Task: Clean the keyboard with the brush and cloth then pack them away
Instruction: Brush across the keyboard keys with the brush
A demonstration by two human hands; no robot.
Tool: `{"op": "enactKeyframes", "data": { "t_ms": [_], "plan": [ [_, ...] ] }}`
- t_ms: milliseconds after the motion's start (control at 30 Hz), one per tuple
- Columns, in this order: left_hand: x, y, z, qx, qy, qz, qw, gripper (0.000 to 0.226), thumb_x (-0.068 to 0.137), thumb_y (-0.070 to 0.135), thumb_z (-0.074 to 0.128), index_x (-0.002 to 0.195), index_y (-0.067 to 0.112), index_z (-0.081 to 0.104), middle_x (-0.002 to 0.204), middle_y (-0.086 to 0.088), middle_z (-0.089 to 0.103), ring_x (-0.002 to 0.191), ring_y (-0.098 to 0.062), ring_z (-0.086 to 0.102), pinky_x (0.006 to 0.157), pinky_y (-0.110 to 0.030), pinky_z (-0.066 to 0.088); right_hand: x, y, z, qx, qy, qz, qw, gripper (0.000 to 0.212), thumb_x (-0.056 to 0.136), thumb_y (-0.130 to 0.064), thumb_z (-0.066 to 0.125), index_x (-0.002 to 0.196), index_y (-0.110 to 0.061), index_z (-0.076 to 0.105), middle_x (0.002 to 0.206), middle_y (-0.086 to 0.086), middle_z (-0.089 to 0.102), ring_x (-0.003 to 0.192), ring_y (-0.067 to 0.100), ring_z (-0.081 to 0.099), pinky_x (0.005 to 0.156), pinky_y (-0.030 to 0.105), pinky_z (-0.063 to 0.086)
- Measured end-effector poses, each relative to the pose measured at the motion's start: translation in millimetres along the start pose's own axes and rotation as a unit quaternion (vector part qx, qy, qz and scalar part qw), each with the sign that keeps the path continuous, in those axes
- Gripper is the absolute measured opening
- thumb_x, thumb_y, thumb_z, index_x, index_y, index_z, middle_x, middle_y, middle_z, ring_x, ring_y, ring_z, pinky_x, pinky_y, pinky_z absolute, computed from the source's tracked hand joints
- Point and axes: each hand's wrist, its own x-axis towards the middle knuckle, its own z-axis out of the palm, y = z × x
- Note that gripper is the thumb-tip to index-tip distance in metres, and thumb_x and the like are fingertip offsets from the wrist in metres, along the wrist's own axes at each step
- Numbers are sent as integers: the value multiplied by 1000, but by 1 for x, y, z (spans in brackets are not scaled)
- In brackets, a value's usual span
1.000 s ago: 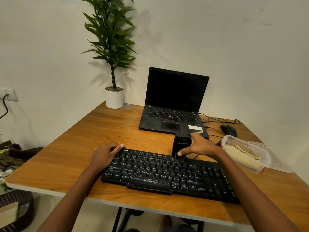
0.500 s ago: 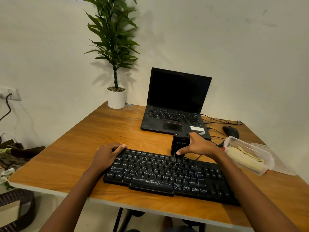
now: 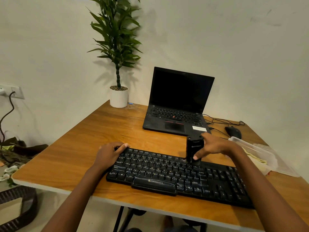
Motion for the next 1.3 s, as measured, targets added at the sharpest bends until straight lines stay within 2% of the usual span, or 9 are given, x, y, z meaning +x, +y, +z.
{"op": "enactKeyframes", "data": {
  "t_ms": [267,400,533,733,833,967,1100,1200,1300],
  "plan": [
    [0,-1,0,-2,-3,0,1000,40,80,63,39,96,42,67,92,17,68,88,-11,63,97,-62,38,17,3,30,39,54,-42,997,38,73,-8,75,89,-29,48,88,-12,58,86,6,57,61,5,40],
    [1,2,1,5,2,-2,1000,47,79,63,38,100,36,70,103,10,70,93,-13,63,99,-61,37,15,14,23,58,84,-35,994,43,70,-13,79,100,-26,51,101,-5,61,104,19,59,77,20,46],
    [0,1,-1,-4,4,-5,1000,44,78,63,39,97,37,70,94,17,68,88,-10,63,98,-60,37,24,2,35,59,66,-46,995,46,71,-16,78,105,-26,50,98,-11,60,93,3,58,70,12,43],
    [0,1,0,-6,1,0,1000,43,79,63,39,96,38,69,90,20,67,85,-8,62,96,-62,38,30,-3,30,60,72,-49,994,45,72,-8,77,109,-14,52,98,-3,61,94,13,61,66,13,48],
    [0,2,1,-11,-2,1,1000,35,79,63,40,92,44,67,88,24,64,86,-6,62,98,-61,38,29,4,29,40,112,-50,992,45,71,-11,78,106,-18,51,104,-2,61,102,17,58,77,19,47],
    [-1,0,1,-17,3,2,1000,28,79,65,40,86,50,63,84,26,63,85,-3,62,97,-61,38,27,8,32,71,98,-58,991,39,73,-9,76,95,-27,51,96,-11,59,92,5,57,69,6,41],
    [-1,-1,0,-18,1,4,1000,21,80,63,41,83,55,60,84,26,64,87,-8,63,96,-64,37,29,12,30,77,138,-57,986,43,70,-10,78,106,-17,54,104,-2,62,98,11,59,72,14,45],
    [-1,0,0,-21,1,-3,1000,25,80,62,41,86,51,63,86,22,67,86,-9,63,97,-63,37,28,9,34,67,88,-59,992,39,72,-12,77,97,-28,52,97,-9,61,94,6,59,68,12,43],
    [-1,3,0,-20,2,-4,1000,31,80,60,41,90,45,66,84,23,65,82,-6,62,96,-63,37,31,8,35,52,135,-74,987,38,71,-12,78,96,-25,52,94,-11,59,96,11,57,71,13,42]
  ]
}}
